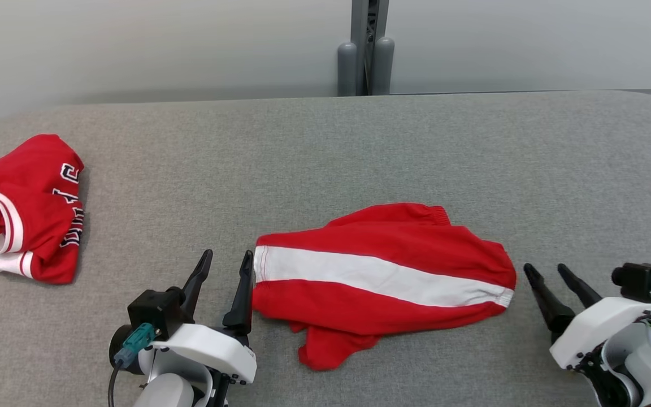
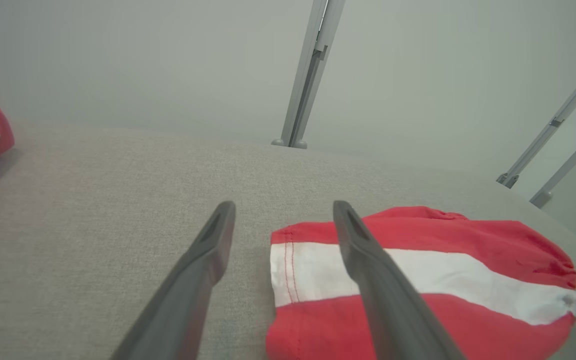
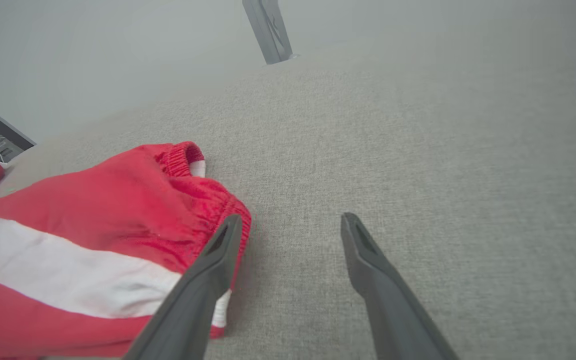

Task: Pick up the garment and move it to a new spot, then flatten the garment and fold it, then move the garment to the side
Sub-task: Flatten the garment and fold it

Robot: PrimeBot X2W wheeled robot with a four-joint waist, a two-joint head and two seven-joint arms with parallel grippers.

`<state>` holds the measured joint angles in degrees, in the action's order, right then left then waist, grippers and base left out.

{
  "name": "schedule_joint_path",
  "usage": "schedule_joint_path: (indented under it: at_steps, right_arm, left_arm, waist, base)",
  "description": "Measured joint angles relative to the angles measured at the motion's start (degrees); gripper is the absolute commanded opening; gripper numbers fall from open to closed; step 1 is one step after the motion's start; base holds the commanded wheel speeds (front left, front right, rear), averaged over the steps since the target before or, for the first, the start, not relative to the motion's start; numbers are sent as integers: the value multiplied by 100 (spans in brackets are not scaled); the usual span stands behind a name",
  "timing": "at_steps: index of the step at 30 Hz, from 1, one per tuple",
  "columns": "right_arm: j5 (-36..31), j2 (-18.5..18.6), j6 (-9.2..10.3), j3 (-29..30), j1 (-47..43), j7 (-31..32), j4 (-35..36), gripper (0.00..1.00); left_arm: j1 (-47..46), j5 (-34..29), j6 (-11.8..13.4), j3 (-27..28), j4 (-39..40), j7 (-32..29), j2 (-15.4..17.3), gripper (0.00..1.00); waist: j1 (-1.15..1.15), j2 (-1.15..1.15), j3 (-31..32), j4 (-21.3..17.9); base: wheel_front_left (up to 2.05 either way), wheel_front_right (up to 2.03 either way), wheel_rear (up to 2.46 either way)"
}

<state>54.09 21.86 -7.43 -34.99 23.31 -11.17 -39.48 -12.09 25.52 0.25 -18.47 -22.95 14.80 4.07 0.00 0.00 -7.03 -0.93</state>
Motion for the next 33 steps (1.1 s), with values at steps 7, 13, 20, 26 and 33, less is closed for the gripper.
schedule_joint_path:
  at_steps: [7, 13, 20, 26, 33]
  right_arm:
    - [-80, 156, 0, 231, -103, -304, 207, 100]
    - [-833, 141, 0, 755, -235, -371, 510, 100]
    - [-2274, -454, 0, 2085, -836, -383, 1389, 100]
    - [-3273, -903, 0, 2649, -1300, -364, 2023, 100]
    - [-3863, -1386, 0, 3010, -1778, -138, 2571, 100]
  left_arm:
    - [212, 137, 33, 82, 199, -15, 79, 100]
    - [484, 236, 91, 176, 419, -19, 157, 100]
    - [935, 272, 288, 194, 783, -124, 290, 100]
    - [1246, 205, 559, 297, 1081, -331, 547, 100]
    - [1612, 227, 809, 505, 1458, -417, 723, 100]
  waist:
    - [0, 0, 162, -146]
    - [0, 0, 396, -221]
    - [0, 0, 770, -258]
    - [0, 0, 907, -219]
    - [0, 0, 987, -128]
  base:
    - [0, 0, 0]
    - [0, 0, 0]
    - [0, 0, 0]
    - [0, 0, 0]
    - [0, 0, 0]
